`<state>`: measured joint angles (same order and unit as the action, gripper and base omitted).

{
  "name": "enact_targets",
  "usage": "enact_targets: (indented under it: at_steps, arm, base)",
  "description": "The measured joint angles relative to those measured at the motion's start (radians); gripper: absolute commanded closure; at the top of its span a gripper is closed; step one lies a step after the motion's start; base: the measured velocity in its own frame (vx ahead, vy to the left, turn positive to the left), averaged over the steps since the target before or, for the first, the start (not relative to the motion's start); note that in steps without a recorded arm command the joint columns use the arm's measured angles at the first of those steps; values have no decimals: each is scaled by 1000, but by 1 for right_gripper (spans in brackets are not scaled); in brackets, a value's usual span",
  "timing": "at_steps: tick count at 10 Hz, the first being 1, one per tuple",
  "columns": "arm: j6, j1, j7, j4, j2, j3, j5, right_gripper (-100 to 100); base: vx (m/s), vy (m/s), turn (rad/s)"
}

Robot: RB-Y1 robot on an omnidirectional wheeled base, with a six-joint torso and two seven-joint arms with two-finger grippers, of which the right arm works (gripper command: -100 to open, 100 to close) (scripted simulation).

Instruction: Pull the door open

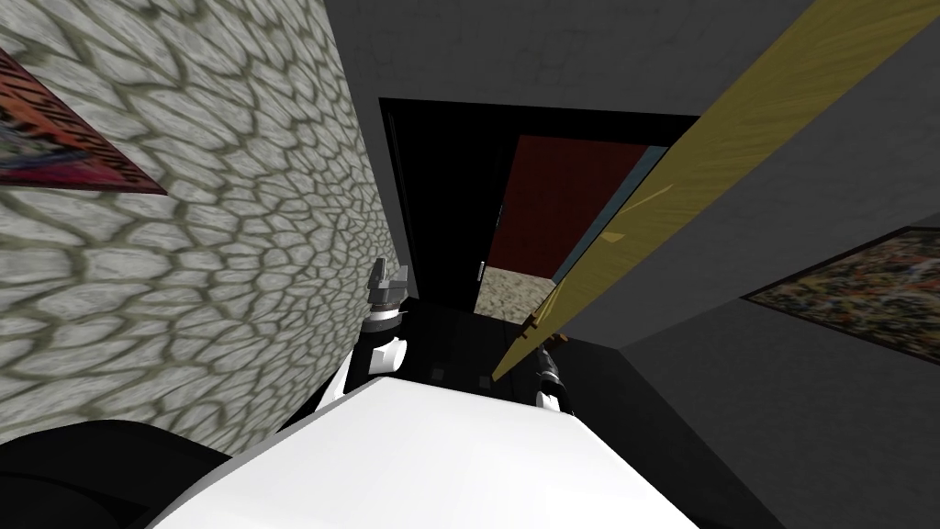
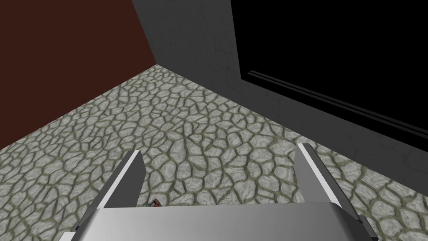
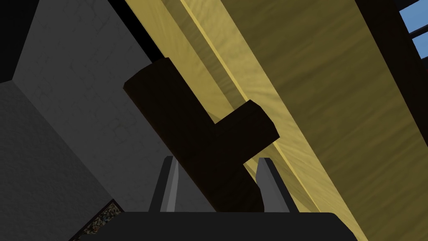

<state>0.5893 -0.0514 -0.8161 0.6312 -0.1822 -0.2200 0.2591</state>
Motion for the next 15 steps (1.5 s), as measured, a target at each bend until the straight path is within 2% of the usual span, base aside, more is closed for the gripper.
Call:
enact_targets:
  at_steps: [1, 2, 4, 6, 8, 9, 10, 11, 12, 14, 15]
  arm:
    - [15, 17, 10, -36, -9, 4, -1, 100]
    - [24, 15, 17, -43, -13, 6, -1, 100]
    - [49, 38, 32, -95, -25, 11, -1, 100]
    - [62, 29, 40, -98, -34, 7, 5, 100]
    - [70, 33, 55, -111, -43, 13, 4, 100]
    - [84, 52, 66, -151, -49, 17, 5, 100]
    - [66, 24, 62, -100, -43, 15, 6, 100]
    - [67, 34, 69, -116, -45, 19, 6, 100]
    - [55, 18, 68, -85, -41, 17, 8, 100]
    - [44, 4, 66, -58, -38, 16, 8, 100]
    - [72, 33, 70, -117, -40, 18, 7, 100]
  base:
    - [0, -3, 26]
    - [1, 1, 19]
    - [-39, -7, 3]
    - [-87, -55, 40]
    - [-51, -50, 57]
    - [-25, -33, 29]
    - [-20, -26, -4]
    - [-20, -24, 31]
    - [-8, -7, 7]
    - [4, -5, -5]
    - [0, 9, 0]
